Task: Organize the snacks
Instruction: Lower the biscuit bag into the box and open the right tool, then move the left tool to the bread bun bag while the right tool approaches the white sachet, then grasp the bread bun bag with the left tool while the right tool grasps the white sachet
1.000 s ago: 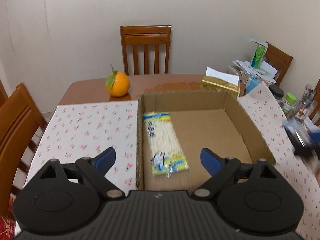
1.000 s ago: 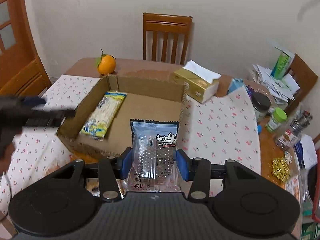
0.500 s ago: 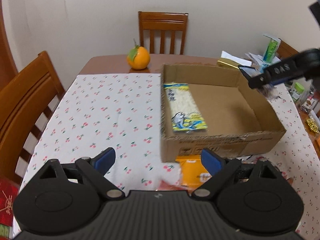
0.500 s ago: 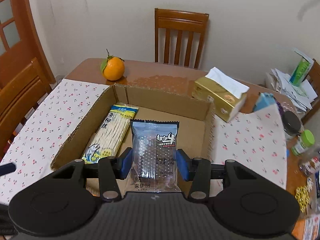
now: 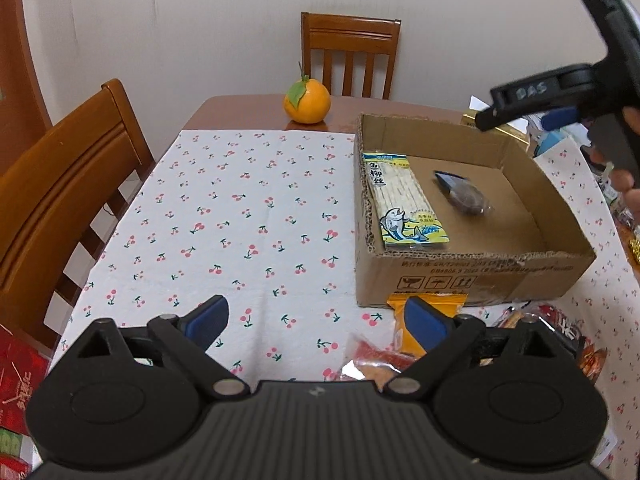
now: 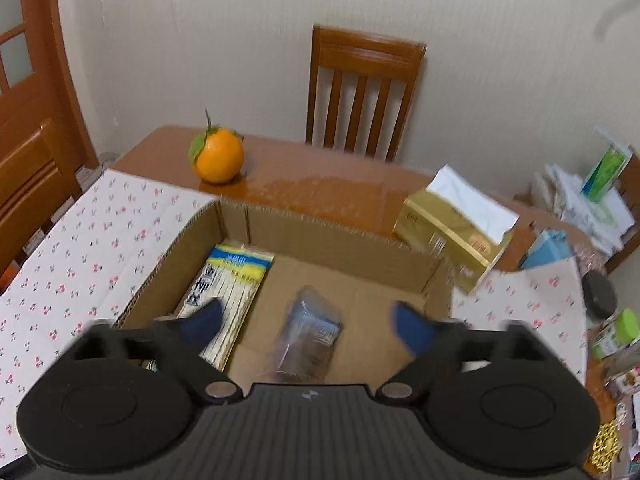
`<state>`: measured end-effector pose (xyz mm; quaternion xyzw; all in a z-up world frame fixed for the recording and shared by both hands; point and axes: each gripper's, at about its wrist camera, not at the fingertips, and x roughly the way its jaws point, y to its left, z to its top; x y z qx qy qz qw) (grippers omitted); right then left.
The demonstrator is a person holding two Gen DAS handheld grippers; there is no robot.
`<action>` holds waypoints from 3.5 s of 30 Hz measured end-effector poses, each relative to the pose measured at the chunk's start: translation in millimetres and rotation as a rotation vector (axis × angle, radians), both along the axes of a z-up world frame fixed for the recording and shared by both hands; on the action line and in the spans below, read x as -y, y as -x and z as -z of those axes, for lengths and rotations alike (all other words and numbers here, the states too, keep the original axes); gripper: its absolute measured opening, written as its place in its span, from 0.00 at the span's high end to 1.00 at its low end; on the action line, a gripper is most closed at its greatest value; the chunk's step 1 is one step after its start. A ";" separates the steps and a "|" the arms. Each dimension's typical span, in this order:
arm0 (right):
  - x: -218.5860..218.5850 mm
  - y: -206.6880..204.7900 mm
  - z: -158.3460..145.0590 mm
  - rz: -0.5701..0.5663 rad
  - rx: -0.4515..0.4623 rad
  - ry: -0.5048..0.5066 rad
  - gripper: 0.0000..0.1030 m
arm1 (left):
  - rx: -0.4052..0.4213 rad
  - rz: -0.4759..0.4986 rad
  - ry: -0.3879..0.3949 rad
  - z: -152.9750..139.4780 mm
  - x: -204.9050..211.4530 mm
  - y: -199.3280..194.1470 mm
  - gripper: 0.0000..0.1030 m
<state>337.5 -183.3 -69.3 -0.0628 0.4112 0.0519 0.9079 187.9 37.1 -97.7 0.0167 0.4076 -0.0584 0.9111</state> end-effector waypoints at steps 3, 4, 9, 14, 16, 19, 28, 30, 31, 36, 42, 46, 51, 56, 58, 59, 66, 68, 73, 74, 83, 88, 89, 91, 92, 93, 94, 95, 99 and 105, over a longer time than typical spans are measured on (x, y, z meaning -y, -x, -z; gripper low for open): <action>1.5 9.9 -6.7 -0.010 0.017 0.009 0.00 | 0.007 0.007 -0.012 1.2 2.6 3.1 0.08; 2.1 13.8 -8.4 -0.007 0.019 0.016 0.00 | 0.004 0.013 -0.013 1.7 3.3 3.4 0.08; 8.3 48.4 -15.3 -0.009 0.030 0.002 0.00 | 0.010 0.046 -0.019 3.8 9.6 11.1 0.08; 16.2 92.6 -6.7 0.014 0.027 0.002 0.00 | 0.009 0.074 -0.029 5.6 17.0 25.6 0.08; 20.1 109.9 -0.2 0.029 0.014 0.004 0.00 | 0.006 0.078 -0.041 7.4 21.3 32.0 0.08; 28.2 137.7 13.4 0.051 -0.018 -0.007 0.00 | -0.013 0.085 -0.054 11.3 27.3 39.0 0.08; 38.3 208.2 58.6 0.043 -0.141 -0.035 0.00 | -0.053 0.095 -0.076 19.6 38.8 64.1 0.07; 38.4 218.1 70.0 0.036 -0.178 -0.041 0.00 | -0.060 0.097 -0.085 21.6 39.7 68.3 0.07; 37.5 222.2 75.0 0.030 -0.194 -0.036 0.00 | -0.064 0.098 -0.091 22.8 39.6 70.2 0.07; 38.5 240.9 94.5 0.017 -0.257 -0.041 0.00 | -0.085 0.096 -0.108 29.5 37.0 74.4 0.07; 35.6 244.4 109.9 0.014 -0.291 -0.025 0.00 | -0.119 0.118 -0.124 40.6 34.8 71.8 0.08; 33.0 245.8 117.9 0.018 -0.294 0.002 0.00 | -0.131 0.167 -0.134 45.5 33.0 64.6 0.08; 36.1 246.6 118.5 -0.002 -0.279 0.000 0.00 | -0.132 0.233 -0.116 50.7 23.8 48.4 0.08; 36.7 246.1 118.9 -0.003 -0.272 -0.002 0.00 | -0.145 0.312 -0.094 60.5 19.0 27.7 0.08; 36.4 246.2 119.3 0.003 -0.268 -0.002 0.00 | -0.138 0.347 -0.098 63.5 20.5 23.2 0.10; 36.4 246.6 119.4 0.004 -0.265 -0.003 0.00 | -0.138 0.367 -0.099 65.2 21.6 20.9 0.10; 36.3 247.4 119.6 0.017 -0.262 -0.005 0.00 | -0.171 0.421 -0.038 72.4 22.0 13.7 0.27; 35.9 247.4 119.5 0.025 -0.262 -0.005 0.00 | -0.169 0.417 -0.030 72.4 21.8 14.5 0.36; 35.5 250.0 117.2 0.031 -0.246 -0.009 0.06 | -0.174 0.393 -0.016 70.8 19.4 17.4 0.42; 35.6 250.6 115.8 0.027 -0.242 -0.011 0.11 | -0.173 0.388 -0.016 70.5 18.9 18.4 0.44; 43.4 258.6 111.5 0.023 -0.235 -0.011 0.22 | -0.186 0.339 -0.027 68.5 18.5 31.0 0.45; 56.8 265.4 109.4 0.050 -0.244 0.001 0.22 | -0.194 0.310 -0.034 66.2 18.7 43.1 0.45; 60.1 266.8 109.1 0.053 -0.247 0.001 0.22 | -0.198 0.305 -0.033 66.0 18.7 45.1 0.45; 65.9 269.9 108.5 0.056 -0.254 -0.001 0.22 | -0.204 0.294 -0.030 65.5 18.9 50.8 0.45; 68.4 271.2 108.1 0.058 -0.258 0.000 0.22 | -0.207 0.290 -0.027 65.1 18.9 53.1 0.45; 70.3 272.0 108.3 0.056 -0.260 -0.001 0.22 | -0.209 0.285 -0.026 65.0 19.3 55.7 0.45; 71.7 272.7 108.1 0.056 -0.257 0.001 0.22 | -0.210 0.279 -0.026 65.1 19.6 57.4 0.45; 72.9 272.9 107.7 0.057 -0.252 0.002 0.21 | -0.211 0.275 -0.026 65.4 19.8 58.6 0.45; 76.0 266.9 107.1 0.063 -0.238 -0.006 0.12 | -0.215 0.260 -0.021 65.7 19.9 60.5 0.45; 73.9 254.3 111.4 0.043 -0.244 -0.010 0.10 | -0.216 0.250 -0.016 65.3 20.9 60.0 0.44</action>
